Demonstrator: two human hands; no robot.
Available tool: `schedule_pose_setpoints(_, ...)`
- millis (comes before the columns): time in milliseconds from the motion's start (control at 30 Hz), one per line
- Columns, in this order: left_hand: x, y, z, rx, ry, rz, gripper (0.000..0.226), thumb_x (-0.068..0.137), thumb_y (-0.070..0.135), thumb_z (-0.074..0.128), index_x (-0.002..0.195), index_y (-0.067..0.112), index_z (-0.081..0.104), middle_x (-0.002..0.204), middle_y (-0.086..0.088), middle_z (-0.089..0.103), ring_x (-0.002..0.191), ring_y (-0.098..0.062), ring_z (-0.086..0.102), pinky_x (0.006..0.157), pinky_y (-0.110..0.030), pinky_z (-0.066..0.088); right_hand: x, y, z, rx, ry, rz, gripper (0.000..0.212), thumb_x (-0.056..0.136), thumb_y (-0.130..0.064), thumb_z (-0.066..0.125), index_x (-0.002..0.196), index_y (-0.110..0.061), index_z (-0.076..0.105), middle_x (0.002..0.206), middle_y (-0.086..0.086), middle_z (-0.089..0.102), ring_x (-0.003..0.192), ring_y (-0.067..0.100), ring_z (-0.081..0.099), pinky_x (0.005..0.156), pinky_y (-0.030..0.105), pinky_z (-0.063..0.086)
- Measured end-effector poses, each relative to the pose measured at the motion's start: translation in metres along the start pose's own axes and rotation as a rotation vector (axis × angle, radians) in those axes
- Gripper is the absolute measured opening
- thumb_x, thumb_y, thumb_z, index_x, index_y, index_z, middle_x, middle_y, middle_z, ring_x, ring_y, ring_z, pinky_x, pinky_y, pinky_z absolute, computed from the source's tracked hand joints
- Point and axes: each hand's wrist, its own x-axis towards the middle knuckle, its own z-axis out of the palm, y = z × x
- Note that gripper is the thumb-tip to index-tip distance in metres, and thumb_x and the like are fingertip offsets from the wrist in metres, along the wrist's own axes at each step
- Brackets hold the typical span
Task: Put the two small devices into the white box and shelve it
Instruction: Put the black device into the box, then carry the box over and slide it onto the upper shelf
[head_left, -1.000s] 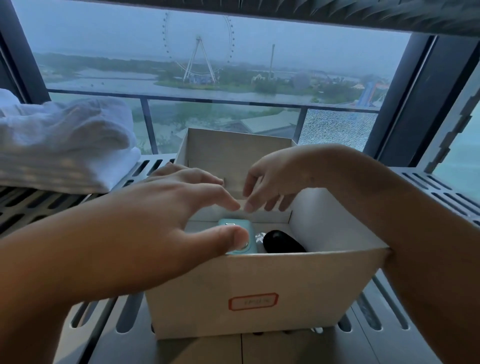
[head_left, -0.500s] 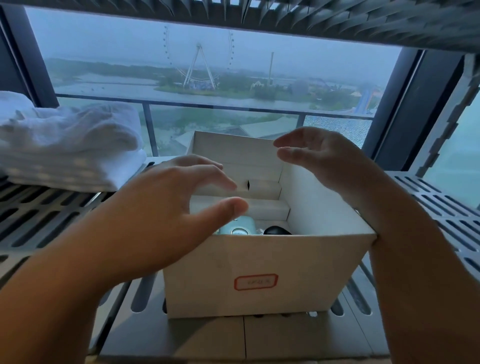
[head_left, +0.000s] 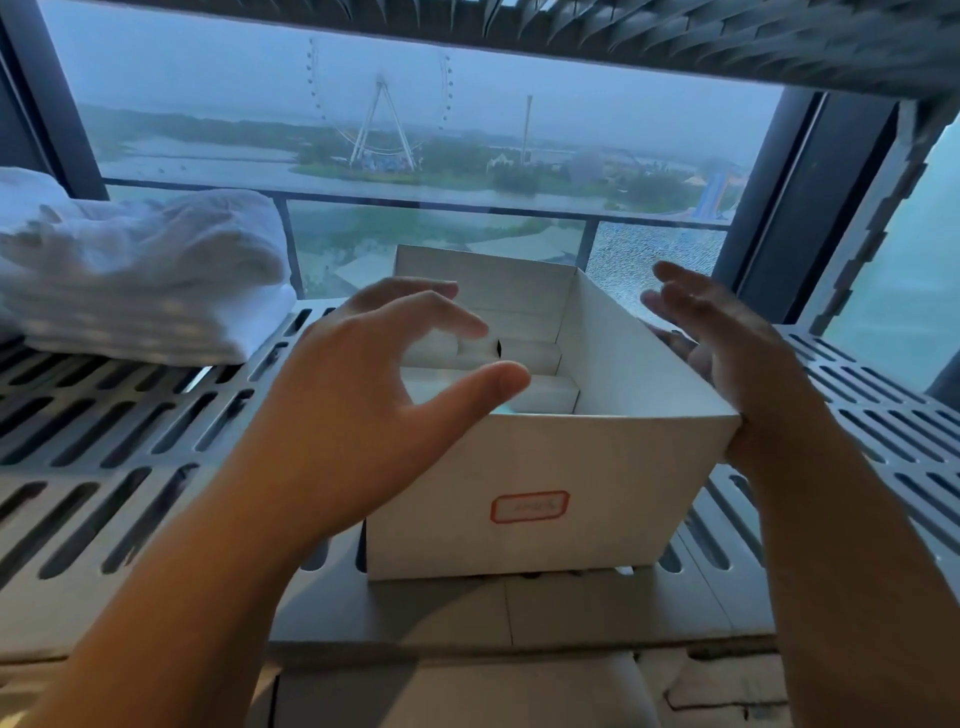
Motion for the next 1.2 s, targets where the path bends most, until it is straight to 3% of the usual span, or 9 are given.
schedule_pose_setpoints(200, -0.02, 0.003, 0.019, -0.139, 0.272, -0.062, 0.073, 0.077, 0.076, 0.059, 0.139, 0.041, 0.044, 0.156, 0.015, 0.036, 0.136, 0.003, 0.035, 0.101, -0.014, 0.03, -0.029, 0.013, 0.001, 0.283, 0.028, 0.073, 0.072, 0.08, -0.064, 0.058, 0.143, -0.03, 0.052, 0.12, -0.005, 0.073, 0.112, 0.022, 0.071, 0.079, 0.044, 0.062)
schedule_pose_setpoints(367, -0.038, 0.012, 0.039, -0.313, 0.418, -0.201, 0.094, 0.075, 0.07, 0.07, 0.15, 0.03, 0.031, 0.152, 0.013, 0.042, 0.138, 0.005, 0.038, 0.11, -0.017, 0.034, -0.056, 0.03, 0.009, 0.195, 0.067, -0.031, 0.081, 0.078, -0.085, 0.051, 0.147, -0.042, 0.047, 0.143, -0.012, 0.056, 0.128, 0.017, 0.06, 0.099, 0.053, 0.053)
schedule_pose_setpoints(533, -0.05, 0.025, 0.045, -0.337, 0.412, -0.351, 0.12, 0.057, 0.09, 0.062, 0.155, 0.04, 0.014, 0.152, 0.017, 0.042, 0.133, -0.009, 0.048, 0.106, -0.044, 0.048, -0.074, 0.046, 0.012, 0.042, 0.052, -0.11, 0.102, 0.064, -0.079, 0.064, 0.153, -0.041, 0.033, 0.129, -0.021, 0.058, 0.108, 0.003, 0.067, 0.076, 0.025, 0.06)
schedule_pose_setpoints(633, -0.057, 0.026, 0.049, -0.326, 0.386, -0.415, 0.124, 0.054, 0.088, 0.066, 0.155, 0.043, 0.011, 0.146, 0.022, 0.039, 0.122, -0.006, 0.05, 0.1, -0.032, 0.048, -0.082, 0.055, 0.013, 0.021, 0.068, -0.095, 0.106, 0.06, -0.07, 0.075, 0.152, -0.035, 0.034, 0.128, -0.01, 0.063, 0.102, 0.009, 0.07, 0.076, 0.032, 0.062)
schedule_pose_setpoints(767, -0.064, 0.021, 0.055, -0.324, 0.359, -0.45, 0.104, 0.058, 0.078, 0.073, 0.146, 0.05, 0.025, 0.134, 0.022, 0.052, 0.112, -0.002, 0.056, 0.091, -0.028, 0.049, -0.085, 0.06, 0.018, -0.009, 0.105, -0.066, 0.094, 0.055, -0.064, 0.079, 0.137, -0.032, 0.048, 0.113, -0.009, 0.068, 0.086, -0.005, 0.069, 0.06, 0.016, 0.057)
schedule_pose_setpoints(900, -0.07, 0.011, 0.052, -0.326, 0.293, -0.429, 0.086, 0.064, 0.072, 0.076, 0.135, 0.06, 0.028, 0.111, 0.032, 0.053, 0.097, 0.012, 0.054, 0.07, -0.015, 0.045, -0.083, 0.06, 0.022, -0.01, 0.14, -0.006, 0.079, 0.051, -0.068, 0.082, 0.122, -0.046, 0.053, 0.101, -0.016, 0.071, 0.085, 0.001, 0.071, 0.061, 0.021, 0.058)
schedule_pose_setpoints(1000, -0.071, 0.002, 0.053, -0.328, 0.239, -0.428, 0.1, 0.062, 0.075, 0.074, 0.145, 0.042, 0.029, 0.116, 0.024, 0.054, 0.098, 0.006, 0.056, 0.072, -0.015, 0.045, -0.082, 0.06, 0.025, -0.028, 0.175, 0.029, 0.077, 0.049, -0.084, 0.076, 0.113, -0.05, 0.052, 0.103, -0.012, 0.071, 0.092, 0.012, 0.072, 0.065, 0.032, 0.062)
schedule_pose_setpoints(1100, -0.069, -0.005, 0.057, -0.326, 0.242, -0.434, 0.1, 0.061, 0.074, 0.076, 0.144, 0.041, 0.03, 0.121, 0.017, 0.058, 0.103, -0.003, 0.06, 0.081, -0.029, 0.053, -0.08, 0.062, 0.028, -0.03, 0.2, 0.054, 0.086, 0.045, -0.087, 0.076, 0.118, -0.05, 0.052, 0.111, -0.006, 0.07, 0.099, 0.022, 0.071, 0.079, 0.05, 0.062)
schedule_pose_setpoints(1200, -0.067, -0.004, 0.062, -0.334, 0.29, -0.45, 0.097, 0.056, 0.073, 0.079, 0.138, 0.043, 0.036, 0.113, 0.025, 0.058, 0.101, 0.002, 0.06, 0.077, -0.023, 0.05, -0.076, 0.06, 0.034, -0.076, 0.245, 0.066, 0.101, 0.042, -0.081, 0.079, 0.129, -0.04, 0.049, 0.115, -0.003, 0.069, 0.102, 0.025, 0.069, 0.086, 0.053, 0.059)
